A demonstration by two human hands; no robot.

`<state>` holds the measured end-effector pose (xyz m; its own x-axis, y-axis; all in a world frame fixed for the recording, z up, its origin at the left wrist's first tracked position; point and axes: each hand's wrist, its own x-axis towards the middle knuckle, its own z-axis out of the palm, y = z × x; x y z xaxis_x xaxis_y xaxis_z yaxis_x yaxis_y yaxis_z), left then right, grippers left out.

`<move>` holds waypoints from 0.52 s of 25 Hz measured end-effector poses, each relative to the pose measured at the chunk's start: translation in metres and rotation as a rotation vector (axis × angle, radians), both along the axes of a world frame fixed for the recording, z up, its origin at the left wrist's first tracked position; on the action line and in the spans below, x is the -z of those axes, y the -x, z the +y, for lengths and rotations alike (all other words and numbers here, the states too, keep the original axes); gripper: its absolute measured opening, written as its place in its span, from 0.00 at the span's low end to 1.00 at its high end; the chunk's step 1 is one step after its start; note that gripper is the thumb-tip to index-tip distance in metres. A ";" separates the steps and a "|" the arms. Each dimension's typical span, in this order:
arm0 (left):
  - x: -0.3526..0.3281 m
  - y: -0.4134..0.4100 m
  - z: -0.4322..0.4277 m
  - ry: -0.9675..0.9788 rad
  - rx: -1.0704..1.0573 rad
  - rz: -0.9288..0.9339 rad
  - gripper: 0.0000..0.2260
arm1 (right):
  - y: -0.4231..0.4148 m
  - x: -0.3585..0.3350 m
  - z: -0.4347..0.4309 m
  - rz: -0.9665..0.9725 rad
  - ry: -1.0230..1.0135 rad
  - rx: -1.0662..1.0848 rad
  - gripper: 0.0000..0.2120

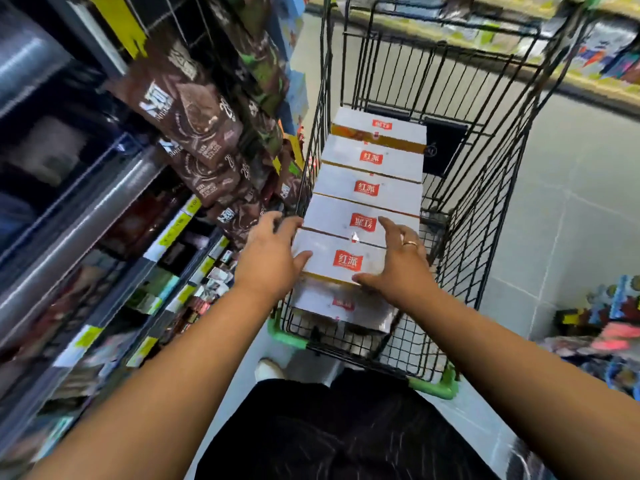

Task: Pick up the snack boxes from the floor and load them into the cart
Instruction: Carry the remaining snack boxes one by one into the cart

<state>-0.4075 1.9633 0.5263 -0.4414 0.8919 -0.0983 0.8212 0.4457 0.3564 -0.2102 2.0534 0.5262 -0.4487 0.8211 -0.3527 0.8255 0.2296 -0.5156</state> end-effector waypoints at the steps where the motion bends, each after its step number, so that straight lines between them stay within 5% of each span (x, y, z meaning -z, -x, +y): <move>1: -0.021 0.003 -0.016 -0.074 -0.056 0.017 0.25 | 0.016 -0.023 -0.008 0.028 -0.046 -0.104 0.50; 5: -0.062 -0.006 -0.030 -0.184 -0.062 -0.028 0.28 | 0.036 -0.062 -0.017 0.095 -0.125 -0.214 0.47; 13: -0.205 0.004 -0.260 -0.378 -0.378 0.212 0.32 | 0.104 -0.198 -0.184 0.438 -0.282 -0.702 0.44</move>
